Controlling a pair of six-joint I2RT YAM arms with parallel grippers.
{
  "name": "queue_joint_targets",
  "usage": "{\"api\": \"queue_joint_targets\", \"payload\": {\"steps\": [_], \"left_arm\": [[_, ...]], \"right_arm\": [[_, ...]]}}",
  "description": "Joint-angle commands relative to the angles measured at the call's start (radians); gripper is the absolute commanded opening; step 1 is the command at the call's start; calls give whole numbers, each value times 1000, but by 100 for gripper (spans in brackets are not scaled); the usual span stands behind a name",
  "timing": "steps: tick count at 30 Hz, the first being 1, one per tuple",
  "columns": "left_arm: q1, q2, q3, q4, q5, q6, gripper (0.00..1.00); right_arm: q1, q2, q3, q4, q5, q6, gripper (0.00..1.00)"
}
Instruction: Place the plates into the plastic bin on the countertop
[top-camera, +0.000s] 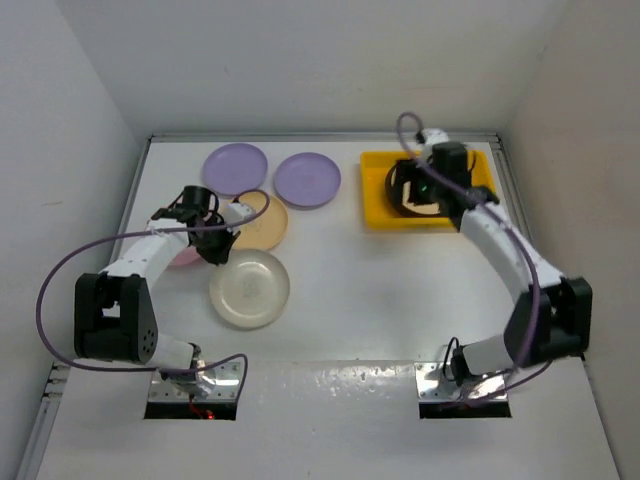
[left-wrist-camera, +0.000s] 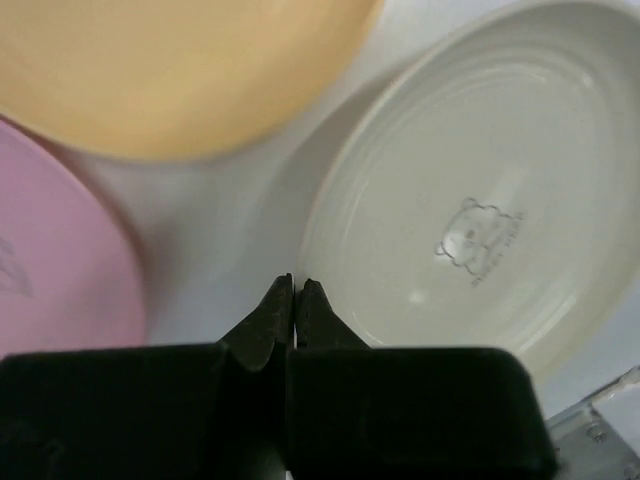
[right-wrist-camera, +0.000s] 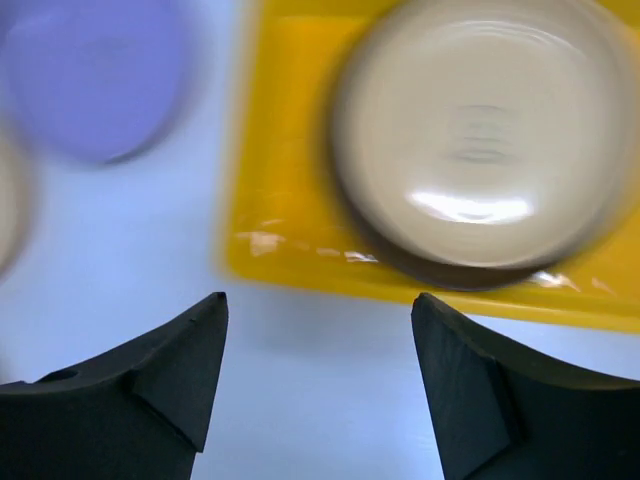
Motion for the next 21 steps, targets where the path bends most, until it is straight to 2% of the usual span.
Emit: {"api": "queue_joint_targets", "payload": {"steps": [1, 2, 3, 4, 7, 10, 12, 15, 18, 19, 21], "left_arm": [[-49, -26, 163, -31, 105, -79, 0], [-75, -26, 196, -40, 131, -96, 0], [-89, -14, 228, -49, 159, -112, 0], [-104, -2, 255, -49, 180, -142, 0], [-158, 24, 348, -58, 213, -176, 0], [-199, 59, 403, -58, 213, -185, 0], [-213, 70, 415, -58, 222, -185, 0], [-234, 92, 437, -58, 231, -196, 0], [-234, 92, 437, -58, 252, -196, 0], [-234, 92, 446, -58, 265, -196, 0], [-234, 101, 446, -48, 277, -219, 0]], "right_arm": [[183, -153, -265, 347, -220, 1, 71], [277, -164, -306, 383, -314, 52, 70], [305, -177, -403, 548, -368, 70, 70], [339, -171, -417, 580, -380, 80, 71], [456, -99, -382, 577, -278, 111, 75], [491, -19, -296, 529, -154, 108, 73], [482, 27, -278, 522, -137, 116, 70], [477, 87, -238, 509, -152, 125, 62], [476, 108, -261, 552, -158, 154, 40], [476, 116, -267, 581, -160, 168, 29], [474, 139, -269, 597, -189, 191, 27]]}}
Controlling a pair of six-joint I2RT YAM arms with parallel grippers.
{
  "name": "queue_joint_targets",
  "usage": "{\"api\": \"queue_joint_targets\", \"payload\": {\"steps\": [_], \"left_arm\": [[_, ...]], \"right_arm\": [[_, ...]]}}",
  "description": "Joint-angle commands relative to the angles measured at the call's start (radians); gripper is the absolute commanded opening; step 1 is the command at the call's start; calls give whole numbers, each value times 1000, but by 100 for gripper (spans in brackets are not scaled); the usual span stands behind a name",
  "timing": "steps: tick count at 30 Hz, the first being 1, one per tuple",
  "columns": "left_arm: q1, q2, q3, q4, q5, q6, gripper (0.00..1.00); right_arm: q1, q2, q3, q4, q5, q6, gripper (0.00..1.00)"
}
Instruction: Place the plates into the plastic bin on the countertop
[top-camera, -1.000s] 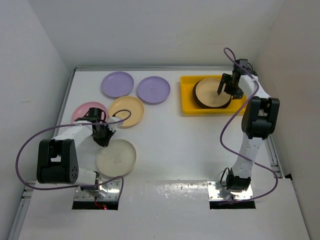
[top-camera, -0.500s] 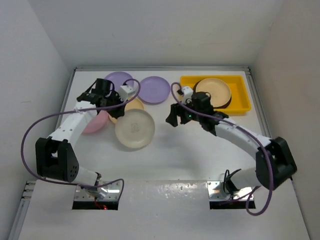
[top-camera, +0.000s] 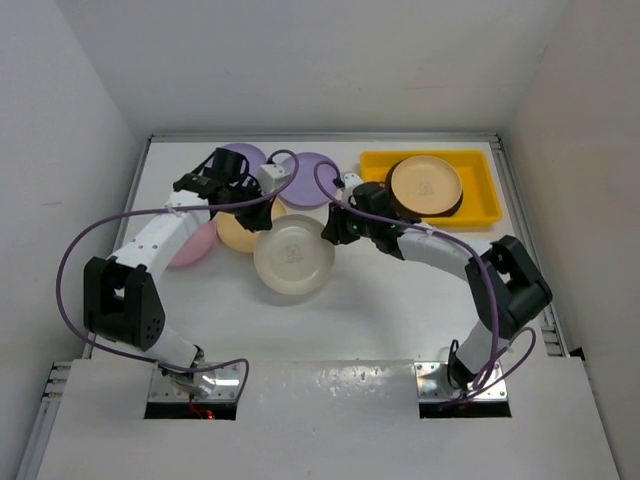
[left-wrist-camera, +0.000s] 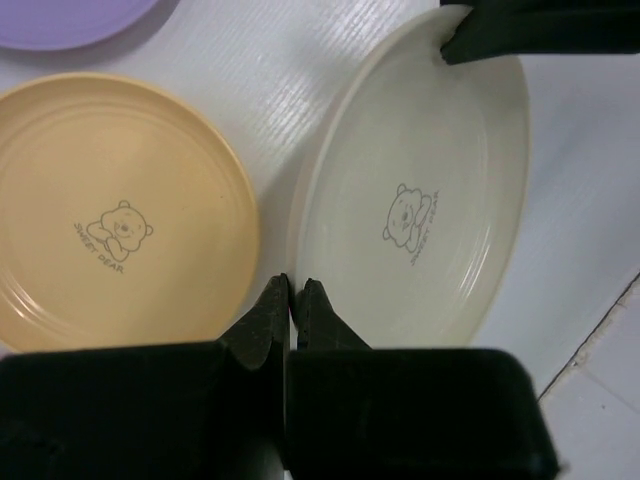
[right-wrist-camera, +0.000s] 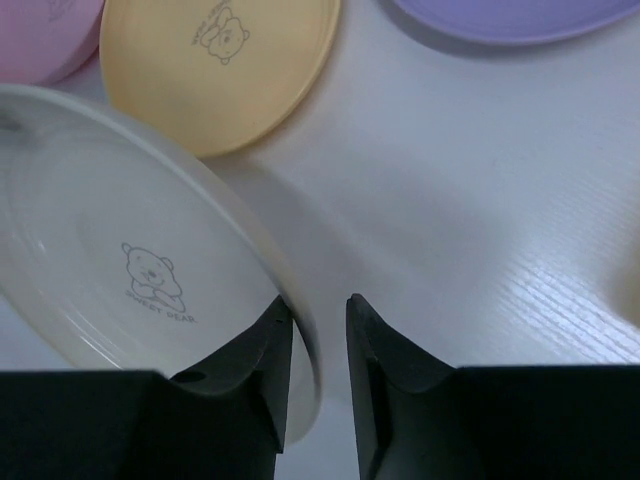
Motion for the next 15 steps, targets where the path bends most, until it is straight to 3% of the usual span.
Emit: {"api": "queue_joint_targets", "payload": {"steps": [1, 3, 4, 6, 7, 8, 11, 15], "left_arm": [[-8, -4, 49, 6, 76, -28, 0], [-8, -4, 49, 17, 76, -28, 0], [-8, -4, 49, 17, 76, -28, 0], [-8, 7, 49, 17, 49, -28, 0], [-8, 22, 58, 17, 28, -42, 9], [-8, 31, 69, 17, 0, -51, 51], [45, 45, 127, 17, -88, -73, 100], [142, 65, 226, 37, -236, -113, 100]], "right_arm": [[-12, 27, 17, 110, -21, 55, 27], [-12, 36, 22, 133, -54, 61, 17], [-12, 35, 26, 133, -54, 61, 2], [-31, 32, 36, 127, -44, 74, 0], [-41, 29, 39, 125, -41, 100, 0], [-53, 19, 49, 119, -36, 110, 0], [-142, -11, 112, 37, -9, 187, 0], [-332, -21, 242, -108, 65, 223, 0]]}}
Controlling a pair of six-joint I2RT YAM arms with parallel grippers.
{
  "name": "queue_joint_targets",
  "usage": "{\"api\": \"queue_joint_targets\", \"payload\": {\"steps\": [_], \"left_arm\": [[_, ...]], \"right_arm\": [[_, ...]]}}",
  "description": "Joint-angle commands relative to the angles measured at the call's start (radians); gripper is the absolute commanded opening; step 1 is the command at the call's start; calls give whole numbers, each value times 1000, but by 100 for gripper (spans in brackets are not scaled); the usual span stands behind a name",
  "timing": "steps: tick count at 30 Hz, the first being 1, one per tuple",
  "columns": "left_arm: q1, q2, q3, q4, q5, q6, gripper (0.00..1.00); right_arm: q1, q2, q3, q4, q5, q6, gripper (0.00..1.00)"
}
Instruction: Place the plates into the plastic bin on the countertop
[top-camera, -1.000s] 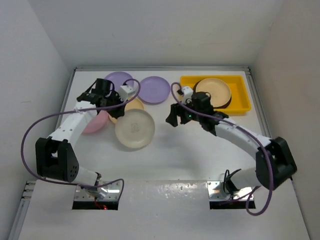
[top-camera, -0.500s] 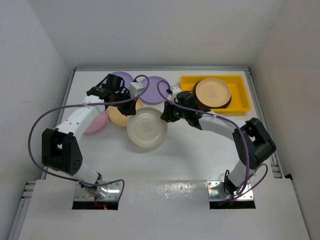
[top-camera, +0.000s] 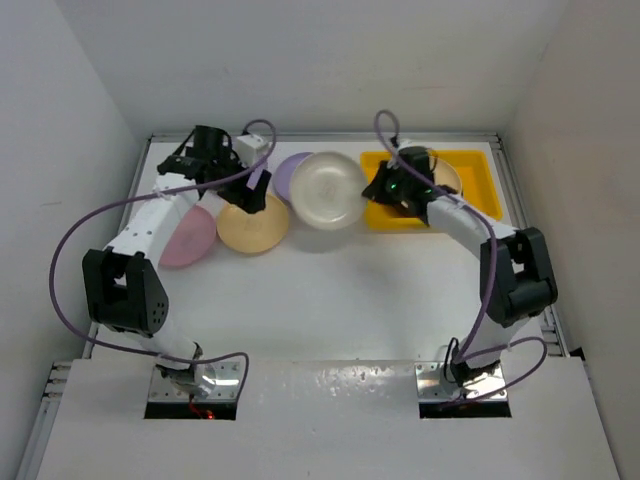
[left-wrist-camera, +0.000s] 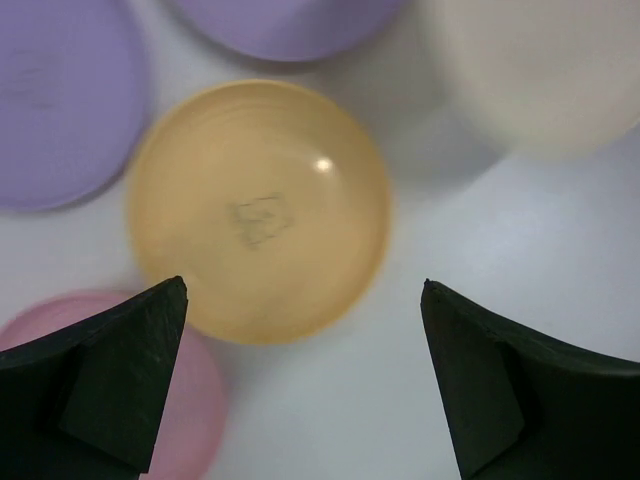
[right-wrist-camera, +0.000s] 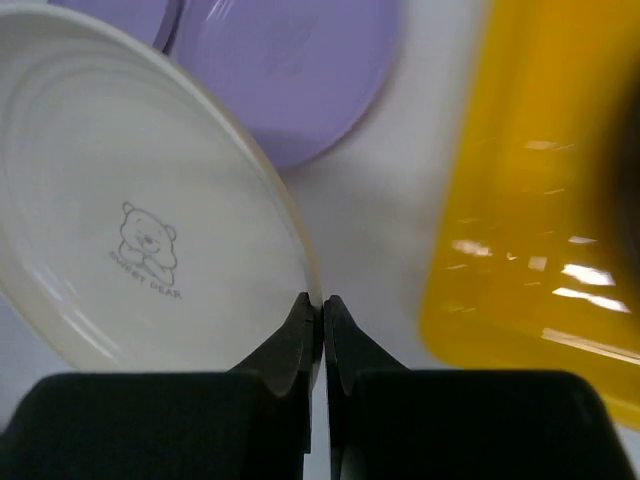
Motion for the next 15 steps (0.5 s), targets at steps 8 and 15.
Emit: {"api": "queue_joint_targets", "payload": {"steps": [8, 15], "left_arm": [[320, 42, 81, 39, -313, -85, 100], [465, 42, 9, 39, -341, -95, 100]], "right_arm": [[-445, 144, 431, -476, 239, 70, 0], [-531, 190, 449, -535, 319, 93, 0]]}}
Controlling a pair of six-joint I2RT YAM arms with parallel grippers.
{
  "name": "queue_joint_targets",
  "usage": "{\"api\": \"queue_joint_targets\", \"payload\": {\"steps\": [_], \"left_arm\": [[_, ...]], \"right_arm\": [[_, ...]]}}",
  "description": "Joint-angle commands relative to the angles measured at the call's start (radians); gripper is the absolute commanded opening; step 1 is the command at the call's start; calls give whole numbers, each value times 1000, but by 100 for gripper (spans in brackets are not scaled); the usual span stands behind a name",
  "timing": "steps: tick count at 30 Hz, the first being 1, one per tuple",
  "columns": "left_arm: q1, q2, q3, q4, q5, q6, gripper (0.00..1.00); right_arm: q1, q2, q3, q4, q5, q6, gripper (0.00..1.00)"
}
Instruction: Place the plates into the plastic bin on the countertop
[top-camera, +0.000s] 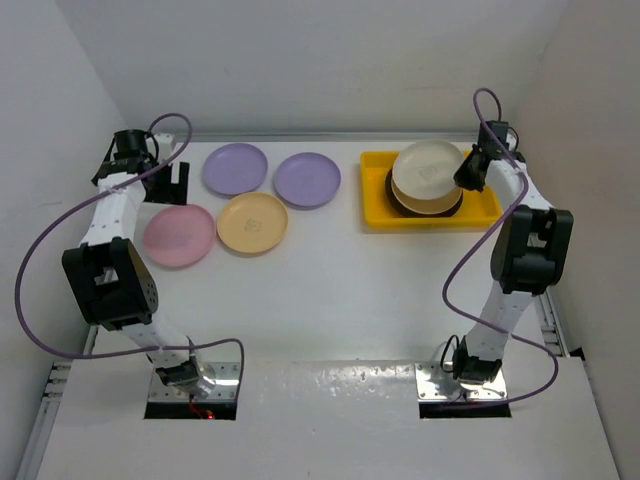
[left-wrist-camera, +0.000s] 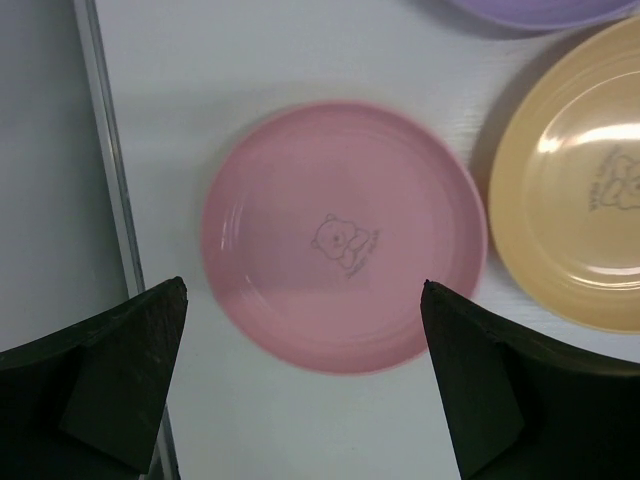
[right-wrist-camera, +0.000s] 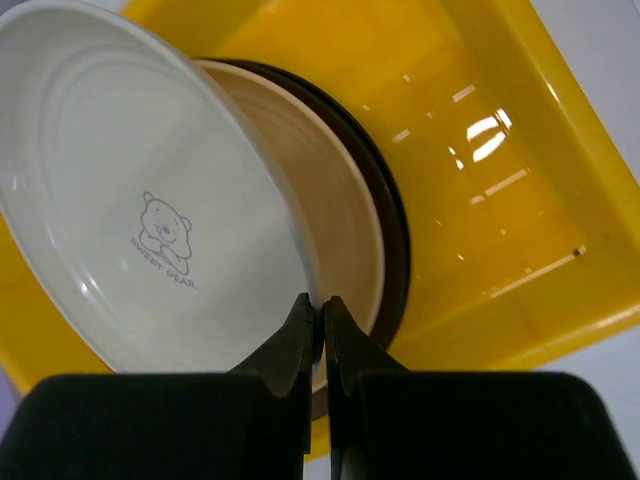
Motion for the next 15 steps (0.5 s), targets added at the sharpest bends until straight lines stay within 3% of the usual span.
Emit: {"api": "queue_joint_targets", "payload": {"steps": [1, 6, 7, 8, 9, 12, 15], "left_arm": [[54, -15, -23, 3, -10, -22, 100], [79, -15, -45, 3, 19, -13, 100], [89, -15, -45, 3, 19, -13, 100], [89, -15, -45, 3, 30, -13, 100], [89, -15, -45, 3, 30, -13, 100], [98, -15, -45, 3, 40, -13, 100], [108, -15, -54, 3, 62, -2, 100]], "right_arm": [[-16, -25, 5, -54, 36, 23, 0], [-21, 0, -18, -71, 7, 5, 0], [-19, 5, -21, -77, 4, 6, 5], [-18, 5, -27, -74, 7, 3, 13], [-18, 12, -36, -76, 15, 0, 32], [-16, 26, -33, -73, 36, -47, 66], [-9, 43, 25, -85, 53, -139, 71]]}}
